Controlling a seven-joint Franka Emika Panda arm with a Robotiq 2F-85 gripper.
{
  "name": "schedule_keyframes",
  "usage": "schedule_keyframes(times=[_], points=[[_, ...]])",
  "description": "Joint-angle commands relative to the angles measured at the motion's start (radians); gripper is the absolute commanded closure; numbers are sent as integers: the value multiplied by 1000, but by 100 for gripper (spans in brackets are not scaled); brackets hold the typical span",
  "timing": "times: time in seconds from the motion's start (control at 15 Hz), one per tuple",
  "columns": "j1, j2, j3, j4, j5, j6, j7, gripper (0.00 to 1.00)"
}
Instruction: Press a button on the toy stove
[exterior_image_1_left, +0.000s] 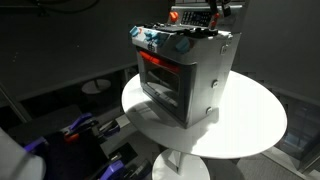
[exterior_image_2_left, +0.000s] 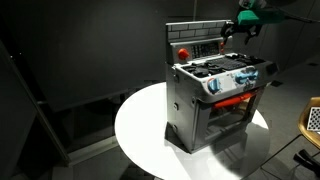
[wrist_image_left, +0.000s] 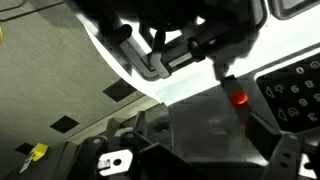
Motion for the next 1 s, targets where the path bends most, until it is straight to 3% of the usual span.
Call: schedule_keyframes(times=[0.0, 0.93], points=[[1, 12, -7, 9, -6, 12, 15, 0], [0, 41, -22, 14, 22, 65, -16, 0]])
